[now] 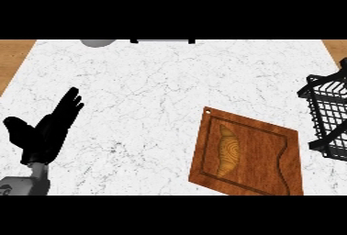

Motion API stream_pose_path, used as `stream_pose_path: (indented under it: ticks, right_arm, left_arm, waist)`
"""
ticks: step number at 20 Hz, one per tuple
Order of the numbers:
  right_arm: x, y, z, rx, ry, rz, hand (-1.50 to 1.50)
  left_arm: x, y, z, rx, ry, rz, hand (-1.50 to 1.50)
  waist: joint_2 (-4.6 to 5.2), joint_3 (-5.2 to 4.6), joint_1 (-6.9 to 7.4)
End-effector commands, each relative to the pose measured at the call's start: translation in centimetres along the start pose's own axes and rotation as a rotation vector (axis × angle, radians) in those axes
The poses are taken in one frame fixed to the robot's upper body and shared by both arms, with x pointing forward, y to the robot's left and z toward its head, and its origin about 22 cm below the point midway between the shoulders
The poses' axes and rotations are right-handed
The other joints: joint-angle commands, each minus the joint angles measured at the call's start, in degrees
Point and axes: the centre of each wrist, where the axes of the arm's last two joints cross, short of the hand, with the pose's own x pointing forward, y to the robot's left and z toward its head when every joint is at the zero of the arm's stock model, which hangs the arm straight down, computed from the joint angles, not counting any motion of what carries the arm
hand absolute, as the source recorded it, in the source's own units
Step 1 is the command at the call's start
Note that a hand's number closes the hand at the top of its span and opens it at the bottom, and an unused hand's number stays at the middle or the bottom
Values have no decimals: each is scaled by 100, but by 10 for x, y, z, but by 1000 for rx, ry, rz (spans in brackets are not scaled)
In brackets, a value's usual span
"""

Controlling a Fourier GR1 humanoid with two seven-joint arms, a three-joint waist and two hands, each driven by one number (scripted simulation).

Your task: Pick the tomato from the cutting board and place it in the tiered basket

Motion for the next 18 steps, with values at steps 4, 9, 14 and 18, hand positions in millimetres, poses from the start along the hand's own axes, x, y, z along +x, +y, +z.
stream_pose_path:
  ticks: [4,9,14,18]
  right_arm:
    - [7,-5,-37,85,-41,-57,150]
    - [-12,28,-41,130,13,-51,150]
    - [-11,44,-55,162,45,-29,150]
    - [-12,69,-62,149,15,-6,150]
  left_arm:
    - [-5,-10,-15,-11,0,8,0]
    - [7,-20,-4,-12,0,11,0]
    - [-7,-19,10,-5,5,14,0]
    - [4,0,11,1,8,9,0]
  waist:
    - [15,-14,42]
    - [-3,-10,27]
    - [-10,-12,22]
    - [-21,-13,-7]
